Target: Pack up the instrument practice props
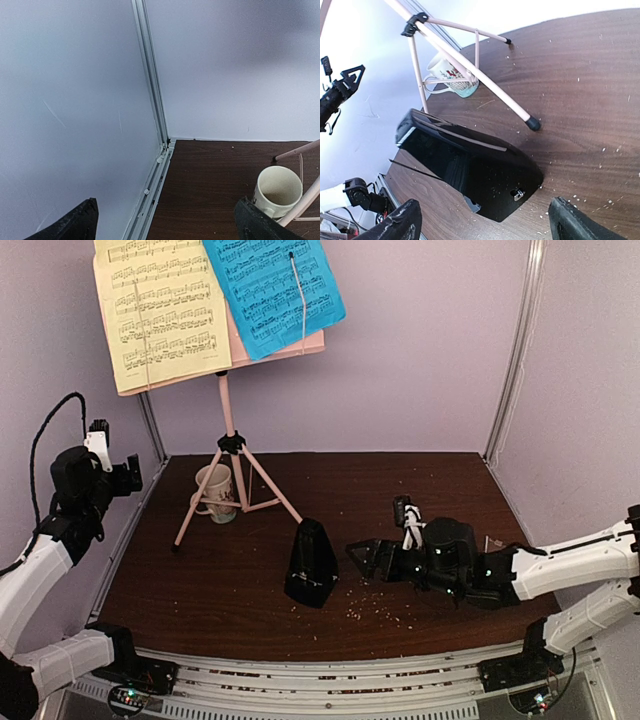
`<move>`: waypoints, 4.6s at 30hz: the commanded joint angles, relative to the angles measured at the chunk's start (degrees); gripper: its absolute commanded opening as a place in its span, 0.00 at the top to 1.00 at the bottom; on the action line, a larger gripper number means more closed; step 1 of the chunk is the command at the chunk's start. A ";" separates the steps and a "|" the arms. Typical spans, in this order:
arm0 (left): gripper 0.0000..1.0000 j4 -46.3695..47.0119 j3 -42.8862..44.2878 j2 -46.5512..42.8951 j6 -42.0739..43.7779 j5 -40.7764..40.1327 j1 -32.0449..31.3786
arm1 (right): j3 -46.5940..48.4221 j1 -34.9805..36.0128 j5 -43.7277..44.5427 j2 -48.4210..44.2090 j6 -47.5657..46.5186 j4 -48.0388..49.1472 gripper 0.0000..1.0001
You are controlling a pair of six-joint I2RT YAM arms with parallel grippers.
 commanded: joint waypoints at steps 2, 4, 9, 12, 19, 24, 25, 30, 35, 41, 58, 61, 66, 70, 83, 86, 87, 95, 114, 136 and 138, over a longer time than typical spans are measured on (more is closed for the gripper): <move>0.02 0.83 0.28 -0.44 0.32 1.59 0.16 | 4.30 -0.03 -1.38 -2.46 -7.35 -5.61 0.09; 0.02 0.83 0.25 -0.61 0.27 2.01 0.19 | 5.84 0.01 -4.38 -2.14 -9.35 -5.19 0.09; 0.02 0.74 0.11 -0.49 0.45 1.87 0.16 | 10.32 -0.02 -11.05 0.49 -15.92 -2.28 0.00; 0.02 0.76 0.11 -0.21 0.57 1.79 0.22 | 14.25 -0.03 -14.62 3.29 -19.84 -1.36 0.00; 0.02 0.78 0.11 0.09 0.62 1.84 0.15 | 20.68 -0.08 -12.02 10.07 -26.14 -1.40 0.00; 0.02 0.91 0.11 0.33 0.65 1.74 0.15 | 23.02 -0.27 -13.64 14.29 -28.83 -0.34 0.00; 0.02 0.91 0.17 0.41 0.63 1.73 0.15 | 23.09 -0.35 -14.31 15.11 -29.37 0.15 0.00; 0.02 0.93 0.20 0.35 0.65 1.67 0.15 | 23.13 -0.78 -17.24 18.60 -31.27 1.76 0.00; 0.02 0.92 0.20 0.26 0.64 1.55 0.16 | 22.79 -0.87 -15.31 21.71 -33.23 2.35 0.00; 0.02 1.01 0.11 0.34 0.62 1.48 0.15 | 20.83 -0.81 -11.62 22.84 -33.74 5.08 0.00; 0.02 1.00 0.11 0.69 0.59 1.40 0.16 | 16.17 -0.86 -8.55 24.80 -32.28 9.71 0.00; 0.02 1.03 0.11 0.70 0.51 1.39 0.19 | 15.78 -0.83 -8.14 25.15 -32.18 10.14 0.01; 0.02 1.03 0.11 0.70 0.55 1.38 0.17 | 15.37 -0.91 -7.37 25.46 -32.10 10.59 0.02; 0.02 1.05 0.11 0.70 0.56 1.29 0.19 | 15.06 -0.91 -7.02 25.49 -32.01 10.85 0.04; 0.02 1.00 0.11 0.53 0.58 1.30 0.17 | 13.34 -0.93 -6.62 25.05 -31.06 12.46 0.22; 0.02 1.03 0.11 0.52 0.50 1.30 0.15 | 13.09 -0.95 -6.49 25.02 -30.71 12.88 0.24; 0.02 1.07 0.11 0.52 0.53 1.30 0.16 | 12.91 -0.94 -6.40 25.01 -30.65 13.11 0.25; 0.02 0.97 0.11 0.52 0.50 1.30 0.16 | 12.41 -0.99 -6.36 25.08 -30.07 13.94 0.28; 0.02 0.92 0.11 0.53 0.48 1.30 0.17 | 13.94 -1.50 -5.22 26.00 -28.67 11.35 0.30; 0.02 1.02 0.11 0.52 0.36 1.47 0.15 | 15.55 -1.63 -4.85 26.10 -28.43 9.23 0.13; 0.02 1.00 0.11 0.52 0.39 1.52 0.16 | 15.35 -1.64 -5.11 25.62 -28.63 9.24 0.07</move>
